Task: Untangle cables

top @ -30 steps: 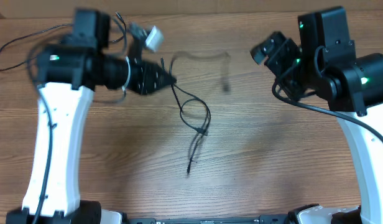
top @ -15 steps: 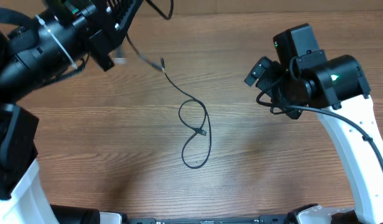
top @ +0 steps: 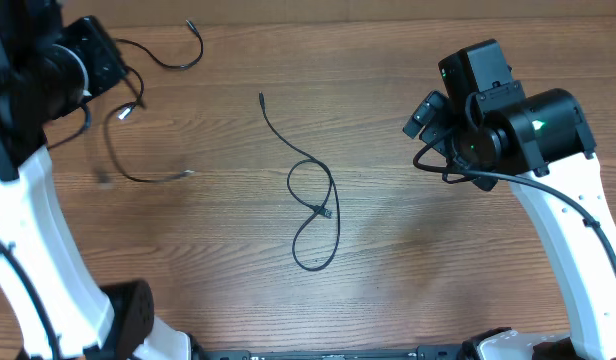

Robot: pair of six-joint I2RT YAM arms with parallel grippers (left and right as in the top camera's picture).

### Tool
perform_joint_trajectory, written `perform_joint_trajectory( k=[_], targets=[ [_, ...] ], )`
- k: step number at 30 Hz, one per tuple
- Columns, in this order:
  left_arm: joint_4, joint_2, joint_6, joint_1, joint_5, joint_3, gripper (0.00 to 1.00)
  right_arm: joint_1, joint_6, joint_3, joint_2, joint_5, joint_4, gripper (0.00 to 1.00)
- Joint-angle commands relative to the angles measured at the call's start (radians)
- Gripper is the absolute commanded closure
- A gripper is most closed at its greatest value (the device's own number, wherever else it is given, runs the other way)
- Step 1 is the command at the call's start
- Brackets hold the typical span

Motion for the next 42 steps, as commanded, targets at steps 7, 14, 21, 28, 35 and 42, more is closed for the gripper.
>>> perform_joint_trajectory(
  k=[7, 14, 21, 28, 35, 42],
  targets=[
    [0.016, 0.138, -0.068, 0.115, 0.189, 0.004, 0.96, 0.004, -0.007, -0.004, 0.000, 0.025, 0.002, 0.00],
    [0.038, 0.140, -0.004, 0.116, 0.309, 0.004, 0.96, 0.004, -0.007, -0.004, 0.000, 0.025, 0.002, 0.00],
    [-0.026, 0.161, -0.061, 0.230, 0.297, -0.005, 0.96, 0.004, -0.007, -0.004, 0.000, 0.025, 0.002, 0.00],
    [-0.051, 0.318, -0.070, 0.385, 0.226, -0.005, 0.96, 0.004, -0.007, -0.004, 0.000, 0.025, 0.002, 0.00],
    [0.035, 0.476, -0.092, 0.519, 0.222, -0.005, 0.96, 0.004, -0.007, -0.004, 0.000, 0.025, 0.002, 0.00],
    [0.111, 0.613, -0.109, 0.647, -0.004, -0.005, 0.96, 0.004, -0.007, -0.004, 0.000, 0.025, 0.002, 0.00]
  ],
)
